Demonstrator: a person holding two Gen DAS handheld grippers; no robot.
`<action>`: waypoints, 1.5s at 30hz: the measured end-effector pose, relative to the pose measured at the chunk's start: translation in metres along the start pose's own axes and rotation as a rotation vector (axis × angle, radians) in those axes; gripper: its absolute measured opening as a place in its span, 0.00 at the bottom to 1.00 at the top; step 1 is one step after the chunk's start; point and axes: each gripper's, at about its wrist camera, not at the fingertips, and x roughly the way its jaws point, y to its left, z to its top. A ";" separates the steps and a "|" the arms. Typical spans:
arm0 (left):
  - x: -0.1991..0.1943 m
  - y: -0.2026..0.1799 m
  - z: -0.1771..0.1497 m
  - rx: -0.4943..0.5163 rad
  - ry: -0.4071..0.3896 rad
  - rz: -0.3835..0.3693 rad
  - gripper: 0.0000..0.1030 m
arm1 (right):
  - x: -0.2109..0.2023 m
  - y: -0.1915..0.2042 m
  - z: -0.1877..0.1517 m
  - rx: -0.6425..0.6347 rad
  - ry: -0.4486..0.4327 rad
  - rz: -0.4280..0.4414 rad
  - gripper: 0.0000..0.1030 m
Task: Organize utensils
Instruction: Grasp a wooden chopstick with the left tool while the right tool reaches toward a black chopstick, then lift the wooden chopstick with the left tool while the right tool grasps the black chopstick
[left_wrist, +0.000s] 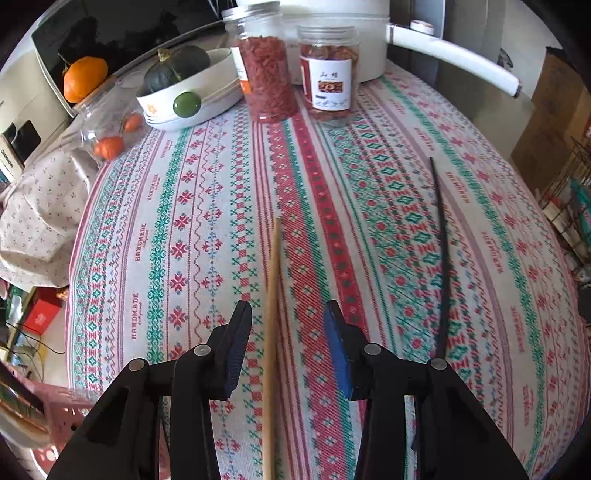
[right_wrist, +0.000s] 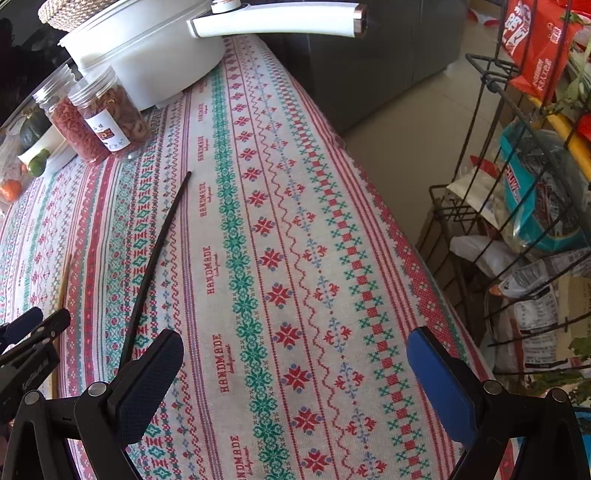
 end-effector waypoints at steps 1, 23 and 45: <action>0.005 0.003 0.004 -0.005 0.016 0.008 0.36 | 0.001 0.002 0.001 -0.004 0.001 0.000 0.97; -0.109 0.012 -0.053 0.153 -0.156 -0.234 0.06 | 0.019 0.023 0.012 0.096 0.019 0.063 0.94; -0.183 0.118 -0.106 0.107 -0.335 -0.360 0.06 | 0.093 0.125 0.034 -0.099 0.022 -0.041 0.10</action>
